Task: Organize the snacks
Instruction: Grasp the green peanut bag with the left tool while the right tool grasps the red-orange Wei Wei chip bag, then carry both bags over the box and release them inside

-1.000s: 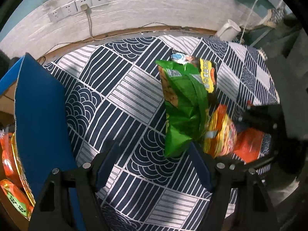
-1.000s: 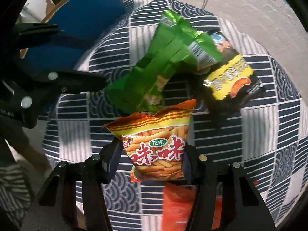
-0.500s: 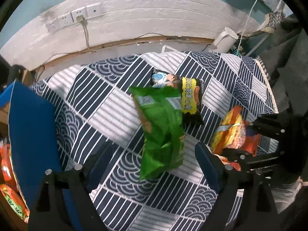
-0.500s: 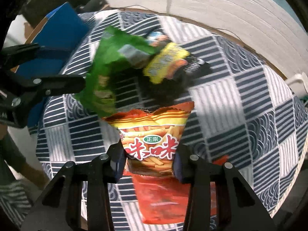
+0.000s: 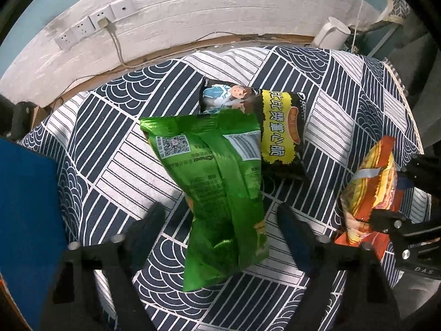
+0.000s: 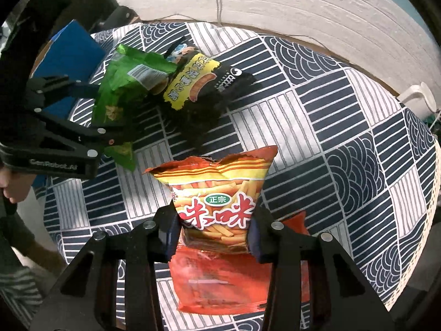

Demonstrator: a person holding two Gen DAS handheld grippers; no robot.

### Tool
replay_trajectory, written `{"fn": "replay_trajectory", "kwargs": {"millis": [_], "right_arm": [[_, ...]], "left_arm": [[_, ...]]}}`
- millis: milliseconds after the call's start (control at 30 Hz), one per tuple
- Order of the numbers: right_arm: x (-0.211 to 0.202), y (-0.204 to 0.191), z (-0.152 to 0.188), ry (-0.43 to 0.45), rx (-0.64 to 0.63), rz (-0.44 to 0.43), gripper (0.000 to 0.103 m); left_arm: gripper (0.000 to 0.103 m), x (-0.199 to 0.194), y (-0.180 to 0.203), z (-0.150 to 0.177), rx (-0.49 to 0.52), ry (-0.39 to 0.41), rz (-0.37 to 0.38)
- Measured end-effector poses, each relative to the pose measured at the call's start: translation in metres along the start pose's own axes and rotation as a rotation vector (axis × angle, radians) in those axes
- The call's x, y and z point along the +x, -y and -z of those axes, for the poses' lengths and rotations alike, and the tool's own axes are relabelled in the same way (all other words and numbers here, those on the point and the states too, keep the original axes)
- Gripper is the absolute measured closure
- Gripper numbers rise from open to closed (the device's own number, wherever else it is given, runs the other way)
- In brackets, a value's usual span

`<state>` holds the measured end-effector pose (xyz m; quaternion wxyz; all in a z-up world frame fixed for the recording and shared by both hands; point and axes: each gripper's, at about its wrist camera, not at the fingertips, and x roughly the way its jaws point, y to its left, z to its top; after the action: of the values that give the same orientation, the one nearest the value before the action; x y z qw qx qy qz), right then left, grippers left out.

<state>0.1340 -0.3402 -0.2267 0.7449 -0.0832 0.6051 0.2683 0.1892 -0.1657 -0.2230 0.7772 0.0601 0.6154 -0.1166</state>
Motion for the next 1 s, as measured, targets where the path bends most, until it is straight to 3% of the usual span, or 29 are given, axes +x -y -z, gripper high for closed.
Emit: {"fn": "replay_trajectory", "kwargs": {"millis": [100, 267, 1000], "right_arm": [[0.000, 0.004, -0.002, 0.005, 0.008, 0.004, 0.064], [-0.001, 0.003, -0.006, 0.009, 0.014, 0.018, 0.064], [-0.060, -0.040, -0.016, 0.100, -0.030, 0.104, 0.064]], "left_arm": [[0.058, 0.003, -0.003, 0.003, 0.012, -0.022, 0.012], [0.071, -0.006, -0.006, 0.008, 0.035, 0.005, -0.003], [0.074, -0.090, -0.036, 0.049, 0.101, 0.159, -0.080]]}}
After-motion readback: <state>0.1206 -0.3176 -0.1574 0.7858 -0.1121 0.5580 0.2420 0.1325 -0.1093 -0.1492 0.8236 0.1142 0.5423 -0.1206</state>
